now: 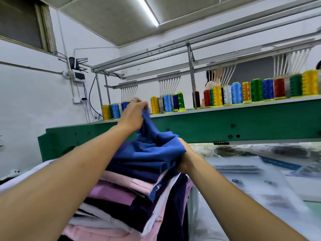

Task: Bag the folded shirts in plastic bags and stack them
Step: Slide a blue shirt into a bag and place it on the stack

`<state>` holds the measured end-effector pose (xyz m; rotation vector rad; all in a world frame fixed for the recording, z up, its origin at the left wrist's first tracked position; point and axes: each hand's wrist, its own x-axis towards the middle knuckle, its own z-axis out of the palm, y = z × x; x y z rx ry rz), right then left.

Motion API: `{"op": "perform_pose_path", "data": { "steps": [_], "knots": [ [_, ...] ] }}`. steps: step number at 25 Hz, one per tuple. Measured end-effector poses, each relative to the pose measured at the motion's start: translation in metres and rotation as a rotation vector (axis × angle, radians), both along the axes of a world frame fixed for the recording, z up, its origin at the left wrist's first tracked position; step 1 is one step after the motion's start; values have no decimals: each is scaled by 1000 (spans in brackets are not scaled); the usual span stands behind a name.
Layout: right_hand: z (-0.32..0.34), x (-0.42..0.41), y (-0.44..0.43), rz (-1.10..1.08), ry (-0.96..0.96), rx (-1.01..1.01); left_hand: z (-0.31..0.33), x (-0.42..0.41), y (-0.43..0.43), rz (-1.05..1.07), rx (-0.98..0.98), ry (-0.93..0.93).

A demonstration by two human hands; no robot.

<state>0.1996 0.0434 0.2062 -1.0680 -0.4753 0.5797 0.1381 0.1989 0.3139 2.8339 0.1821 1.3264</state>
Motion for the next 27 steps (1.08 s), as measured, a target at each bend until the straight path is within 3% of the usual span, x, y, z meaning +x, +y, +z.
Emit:
{"op": "perform_pose_path", "data": {
  "steps": [2, 5, 7, 8, 10, 13, 15, 18, 20, 25, 27],
  "knots": [
    [7, 0, 2, 53, 59, 63, 3, 16, -25, -172, -90, 119],
    [17, 12, 0, 39, 242, 167, 0, 32, -37, 153, -145, 324],
    [12, 17, -4, 59, 288, 182, -4, 27, -39, 437, -181, 594],
    [8, 15, -7, 71, 290, 175, -7, 25, -38, 487, -237, 722],
    [3, 17, -4, -15, 283, 154, -14, 22, -34, 476, -305, 804],
    [0, 19, 2, -136, 236, 146, -27, 18, -29, 427, -248, 739],
    [-3, 25, 3, -133, 329, 180, -29, 18, -23, 396, -253, 633],
    [-5, 28, -6, -54, 386, 264, -28, 18, -18, 214, -561, 477],
    [0, 27, -11, 0, 274, 248, -28, 18, -24, 80, -787, 396],
    [15, 48, -18, -114, -17, 43, -25, 25, -53, -204, -1023, 319],
    [19, 54, -41, -100, -24, 121, -21, 32, -72, -316, -1075, 307]
  ]
}}
